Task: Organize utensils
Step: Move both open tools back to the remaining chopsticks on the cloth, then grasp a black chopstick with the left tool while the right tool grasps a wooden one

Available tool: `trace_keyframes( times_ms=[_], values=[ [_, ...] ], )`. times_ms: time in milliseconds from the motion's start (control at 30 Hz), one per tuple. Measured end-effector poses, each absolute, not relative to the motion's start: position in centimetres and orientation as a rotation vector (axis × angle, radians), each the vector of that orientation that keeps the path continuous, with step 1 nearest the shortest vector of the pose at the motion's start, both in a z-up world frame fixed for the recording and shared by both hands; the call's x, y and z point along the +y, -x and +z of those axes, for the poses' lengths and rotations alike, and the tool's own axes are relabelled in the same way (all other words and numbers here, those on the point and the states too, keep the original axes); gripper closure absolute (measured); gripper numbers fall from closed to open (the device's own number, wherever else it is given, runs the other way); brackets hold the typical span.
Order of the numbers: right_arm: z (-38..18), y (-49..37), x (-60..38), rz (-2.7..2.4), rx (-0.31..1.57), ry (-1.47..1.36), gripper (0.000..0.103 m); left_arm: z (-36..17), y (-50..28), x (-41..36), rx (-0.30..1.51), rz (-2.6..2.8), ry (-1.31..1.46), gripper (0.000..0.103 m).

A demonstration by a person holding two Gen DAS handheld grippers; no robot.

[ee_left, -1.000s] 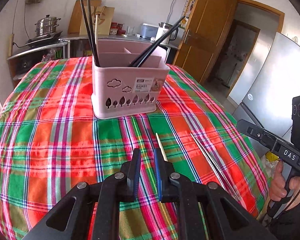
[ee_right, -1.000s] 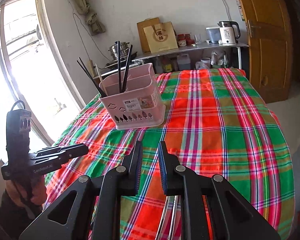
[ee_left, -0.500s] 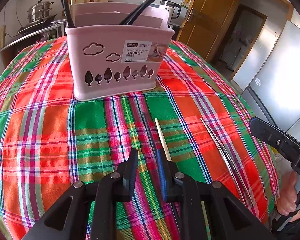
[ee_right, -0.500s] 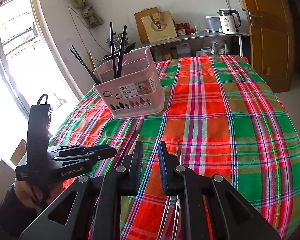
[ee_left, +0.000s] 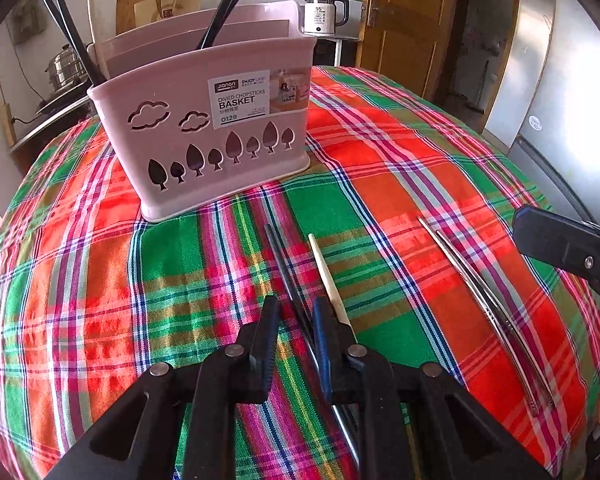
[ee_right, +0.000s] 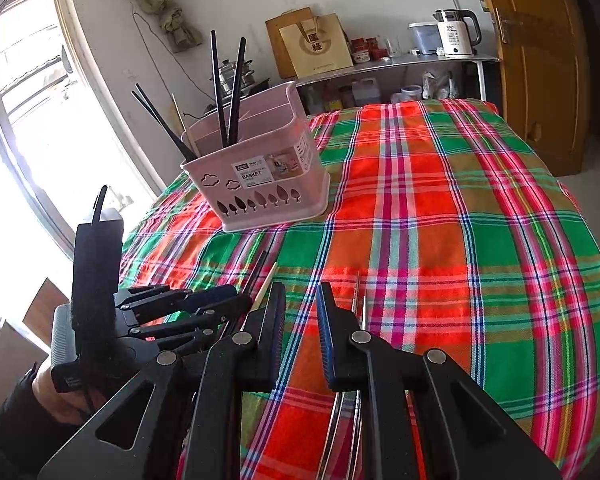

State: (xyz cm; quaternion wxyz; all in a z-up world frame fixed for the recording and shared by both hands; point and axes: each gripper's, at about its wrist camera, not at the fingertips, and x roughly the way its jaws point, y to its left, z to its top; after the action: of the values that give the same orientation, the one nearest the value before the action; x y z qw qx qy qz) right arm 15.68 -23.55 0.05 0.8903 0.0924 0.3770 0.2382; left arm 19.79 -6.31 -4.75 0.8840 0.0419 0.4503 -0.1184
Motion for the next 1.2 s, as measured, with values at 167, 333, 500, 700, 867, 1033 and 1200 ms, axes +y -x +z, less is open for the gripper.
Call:
trace_keyframes(
  times_ms=[167,333,500,700,867,1033,1200],
  values=[
    [0.1,-15.6,-22.9,0.499,0.791,-0.182,0.086,-4.8,-19.6,-3.1,0.943,-0.193,-0.068,0.094],
    [-0.1,-16.1,-21.2,0.511,0.814,-0.153,0.086,-4.8,-19.1,1.5,0.947,-0.12,-0.034,0.096],
    [-1.4,-17.4,-18.7,0.503,0.877,-0.103,0.086,-4.7,-19.2,5.2,0.958,-0.118,0.052,0.098],
    [-3.3,-19.6,-15.9,0.488,0.954,-0.054,0.086,-4.6,-20.1,5.7,0.98,-0.134,0.03,0.097],
    [-4.3,-21.2,-14.3,0.47,0.996,-0.024,0.086,-4.6,-21.3,4.8,0.996,-0.142,-0.051,0.097],
    [-4.5,-22.2,-13.5,0.45,1.007,-0.002,0.087,-4.6,-21.6,4.4,0.998,-0.145,-0.087,0.097],
    [-4.5,-22.5,-12.6,0.415,1.011,0.048,0.096,-4.5,-21.6,4.1,1.002,-0.134,-0.103,0.097]
  ],
)
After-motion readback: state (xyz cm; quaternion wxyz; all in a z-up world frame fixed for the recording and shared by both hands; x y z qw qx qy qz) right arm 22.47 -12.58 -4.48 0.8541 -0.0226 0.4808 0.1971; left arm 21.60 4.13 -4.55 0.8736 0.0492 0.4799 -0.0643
